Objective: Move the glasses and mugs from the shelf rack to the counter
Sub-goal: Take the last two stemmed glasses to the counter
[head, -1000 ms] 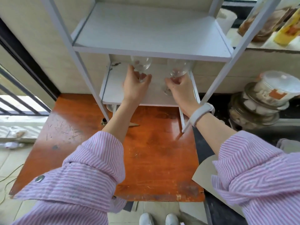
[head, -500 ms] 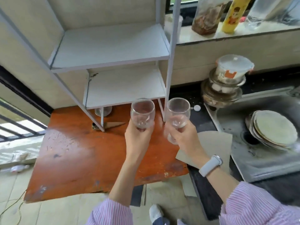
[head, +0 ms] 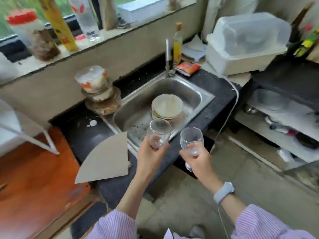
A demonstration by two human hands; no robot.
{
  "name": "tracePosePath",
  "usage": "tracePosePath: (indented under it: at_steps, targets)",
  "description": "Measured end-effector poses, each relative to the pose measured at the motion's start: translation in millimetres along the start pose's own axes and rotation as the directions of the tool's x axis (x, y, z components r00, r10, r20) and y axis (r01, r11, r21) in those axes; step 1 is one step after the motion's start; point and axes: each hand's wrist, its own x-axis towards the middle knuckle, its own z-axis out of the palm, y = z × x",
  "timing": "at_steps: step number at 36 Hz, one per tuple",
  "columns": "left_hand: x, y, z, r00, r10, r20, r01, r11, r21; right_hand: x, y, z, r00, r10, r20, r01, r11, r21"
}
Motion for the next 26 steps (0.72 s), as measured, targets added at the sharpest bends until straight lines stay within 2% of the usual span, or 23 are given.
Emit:
tracePosePath:
  at_steps: [4, 8, 16, 20, 26]
  targets:
    - [-4, 51, 105, 0.979, 0.109, 0.174, -0.103, 0.994, -0.039, -1, 7, -113, 0.987, 0.028, -0.159, -0.026, 1.0, 0.016]
    - [-8, 94, 202, 0.922, 0.161, 0.351, -0.156, 0.987, -0.043, -6, 16, -212, 0.944, 0.07, -0.322, -0.055, 0.997, 0.055]
    - [-9, 158, 363, 0.752, 0.248, 0.611, -0.253, 0.964, -0.08, -4, 38, -359, 0.727, 0.079, -0.682, -0.059, 0.997, 0.053]
    - [3, 186, 446, 0.648, 0.249, 0.72, -0.265, 0.96, -0.093, 12, 47, -422, 0.642, 0.095, -0.761, -0.065, 0.995, 0.069]
    - [33, 222, 558, 0.539, 0.294, 0.789, -0.349, 0.931, -0.108, 54, 53, -499, 0.569, 0.066, -0.82, -0.047, 0.998, 0.048]
